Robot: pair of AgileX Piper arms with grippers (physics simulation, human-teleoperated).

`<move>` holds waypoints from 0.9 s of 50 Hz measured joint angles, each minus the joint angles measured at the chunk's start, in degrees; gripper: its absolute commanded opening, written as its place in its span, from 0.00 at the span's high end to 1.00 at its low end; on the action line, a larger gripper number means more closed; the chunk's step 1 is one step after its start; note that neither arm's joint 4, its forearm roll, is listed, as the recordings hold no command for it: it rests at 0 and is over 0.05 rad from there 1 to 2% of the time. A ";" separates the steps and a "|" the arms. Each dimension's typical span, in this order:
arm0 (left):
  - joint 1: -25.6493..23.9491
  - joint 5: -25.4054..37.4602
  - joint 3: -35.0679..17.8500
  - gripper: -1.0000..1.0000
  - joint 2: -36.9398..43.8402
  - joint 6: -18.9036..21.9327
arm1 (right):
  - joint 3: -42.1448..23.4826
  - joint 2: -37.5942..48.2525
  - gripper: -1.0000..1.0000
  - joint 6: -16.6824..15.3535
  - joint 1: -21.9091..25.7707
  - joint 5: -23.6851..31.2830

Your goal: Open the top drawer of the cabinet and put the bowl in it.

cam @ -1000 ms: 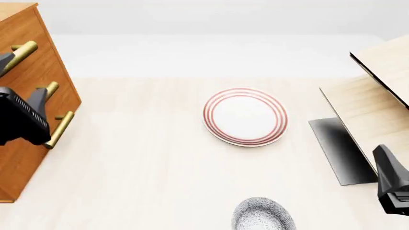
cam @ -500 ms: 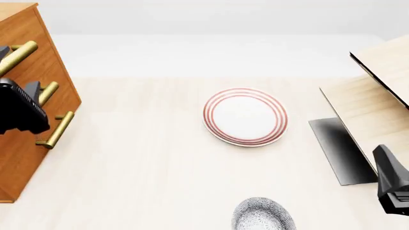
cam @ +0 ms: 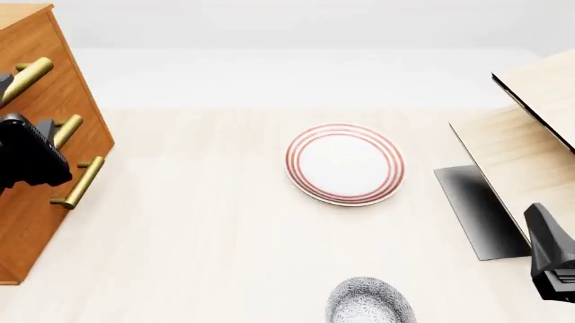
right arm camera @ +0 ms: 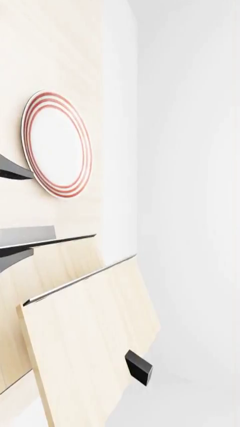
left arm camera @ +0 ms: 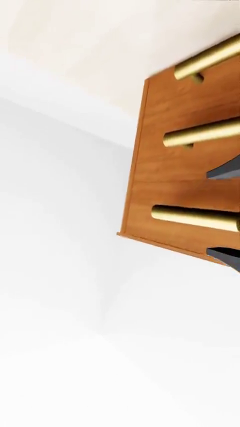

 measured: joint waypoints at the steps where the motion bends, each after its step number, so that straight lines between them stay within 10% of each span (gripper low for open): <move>1: 0.15 -0.34 -0.01 0.00 0.36 0.01 | 0.00 0.00 0.00 0.00 0.00 0.00; 45: 5.50 -7.96 -2.40 0.00 8.03 0.82 | 0.00 0.01 0.00 0.00 0.00 0.00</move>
